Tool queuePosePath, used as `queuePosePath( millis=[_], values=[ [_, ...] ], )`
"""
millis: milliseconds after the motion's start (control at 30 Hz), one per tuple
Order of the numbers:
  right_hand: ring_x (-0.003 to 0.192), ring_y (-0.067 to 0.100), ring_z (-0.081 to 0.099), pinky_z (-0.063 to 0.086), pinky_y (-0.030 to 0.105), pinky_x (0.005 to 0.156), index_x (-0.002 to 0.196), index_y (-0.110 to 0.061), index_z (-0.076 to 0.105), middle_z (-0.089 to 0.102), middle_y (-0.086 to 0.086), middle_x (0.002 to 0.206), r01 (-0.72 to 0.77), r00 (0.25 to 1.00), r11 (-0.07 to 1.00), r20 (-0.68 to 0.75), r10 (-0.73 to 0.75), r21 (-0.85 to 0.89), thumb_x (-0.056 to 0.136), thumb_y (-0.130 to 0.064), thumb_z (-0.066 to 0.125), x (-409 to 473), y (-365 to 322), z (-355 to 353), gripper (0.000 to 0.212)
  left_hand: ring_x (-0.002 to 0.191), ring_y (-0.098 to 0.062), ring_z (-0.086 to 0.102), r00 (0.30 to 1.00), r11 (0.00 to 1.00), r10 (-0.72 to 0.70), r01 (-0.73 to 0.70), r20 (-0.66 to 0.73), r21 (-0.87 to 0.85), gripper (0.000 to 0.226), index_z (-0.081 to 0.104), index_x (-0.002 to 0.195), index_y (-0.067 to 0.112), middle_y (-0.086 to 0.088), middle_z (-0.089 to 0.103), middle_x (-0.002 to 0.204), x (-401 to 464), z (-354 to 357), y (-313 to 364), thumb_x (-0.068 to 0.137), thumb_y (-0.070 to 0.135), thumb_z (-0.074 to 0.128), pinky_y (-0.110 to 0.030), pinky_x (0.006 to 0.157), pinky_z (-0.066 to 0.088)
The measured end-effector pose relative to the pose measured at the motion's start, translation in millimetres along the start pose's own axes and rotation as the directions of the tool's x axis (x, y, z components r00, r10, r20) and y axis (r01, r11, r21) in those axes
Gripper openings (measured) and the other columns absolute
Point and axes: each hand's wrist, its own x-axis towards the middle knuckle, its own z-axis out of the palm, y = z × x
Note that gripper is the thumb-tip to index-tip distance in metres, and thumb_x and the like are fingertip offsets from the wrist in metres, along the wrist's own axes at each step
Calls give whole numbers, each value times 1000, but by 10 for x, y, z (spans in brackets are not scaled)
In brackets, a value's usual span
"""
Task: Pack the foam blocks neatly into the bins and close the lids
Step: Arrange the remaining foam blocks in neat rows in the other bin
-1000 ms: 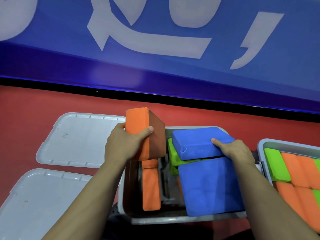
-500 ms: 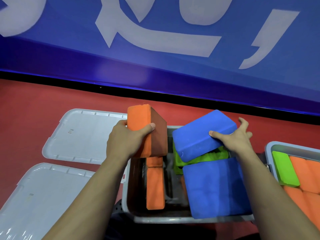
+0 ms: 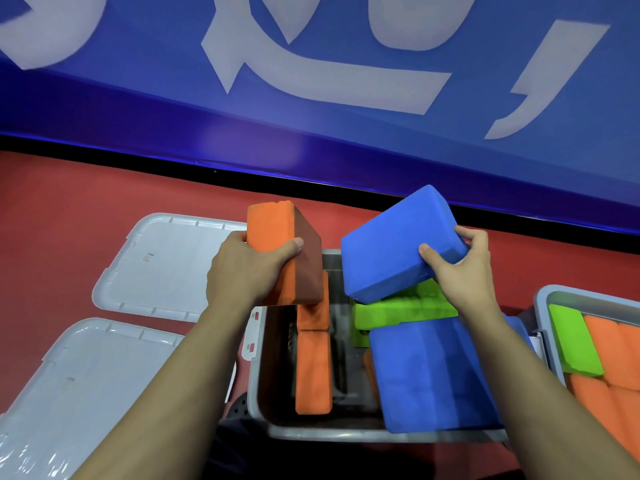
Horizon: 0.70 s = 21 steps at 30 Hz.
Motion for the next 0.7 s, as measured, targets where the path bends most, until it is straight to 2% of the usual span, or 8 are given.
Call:
queuePosePath(
  millis=[100, 267, 333, 400, 467, 533, 700],
  values=[
    [108, 13, 50, 41, 31, 92, 129, -29, 46, 46, 1, 130, 11, 1000, 1000, 16, -10, -26, 84, -42, 77, -22, 27, 66, 56, 97, -30, 66, 1000, 1000, 8, -7, -14, 22, 80, 58, 114, 23, 0, 66, 108, 0, 2, 0, 59, 79, 75, -51, 87, 58],
    [105, 19, 67, 58, 49, 87, 103, -54, 45, 59, -2, 122, -113, 992, 992, 56, 110, 58, 65, -62, 80, -75, 86, 237, 52, 98, -31, 66, 1000, 999, -2, 3, -31, 40, 84, 60, 117, 20, -1, 66, 107, 11, 4, 5, 59, 78, 75, -50, 88, 57],
    [103, 18, 67, 59, 49, 85, 100, -53, 44, 57, -1, 123, -119, 988, 993, 97, 116, 25, 62, -61, 80, -105, 151, 256, 53, 98, -31, 66, 1000, 998, -5, 7, -29, 59, 81, 60, 118, 19, -1, 67, 107, 20, 7, -7, 63, 77, 76, -50, 88, 57],
    [101, 18, 63, 57, 45, 87, 111, -45, 44, 53, 2, 126, -121, 989, 991, 78, 125, -48, 67, -57, 80, -186, 64, 249, 59, 99, -31, 65, 1000, 997, -7, 9, -31, 73, 81, 60, 120, 18, -1, 66, 109, 23, 8, -12, 65, 75, 77, -49, 88, 56],
    [99, 17, 57, 50, 36, 87, 121, -32, 47, 50, 3, 126, -71, 996, 991, 52, 77, -113, 75, -47, 82, -230, -5, 257, 60, 101, -31, 65, 999, 997, -5, 8, -35, 81, 81, 59, 122, 18, -1, 65, 109, 18, 10, -4, 66, 74, 77, -48, 88, 56],
    [92, 17, 52, 42, 30, 82, 124, -28, 49, 44, 0, 122, 22, 998, 983, 70, -9, -183, 78, -41, 82, -297, -110, 310, 58, 103, -32, 64, 999, 996, 4, 0, -36, 88, 82, 58, 124, 17, 0, 63, 108, 11, 19, 7, 67, 73, 77, -48, 89, 55],
    [77, 33, 58, 51, 39, 73, 124, -29, 49, 37, 1, 116, 204, 978, 902, 119, -171, -381, 79, -42, 80, -576, -370, 567, 56, 107, -32, 63, 1000, 992, 16, -13, -19, 123, 85, 57, 129, 16, -2, 64, 116, 3, 53, -11, 68, 72, 77, -44, 88, 54]
  ],
)
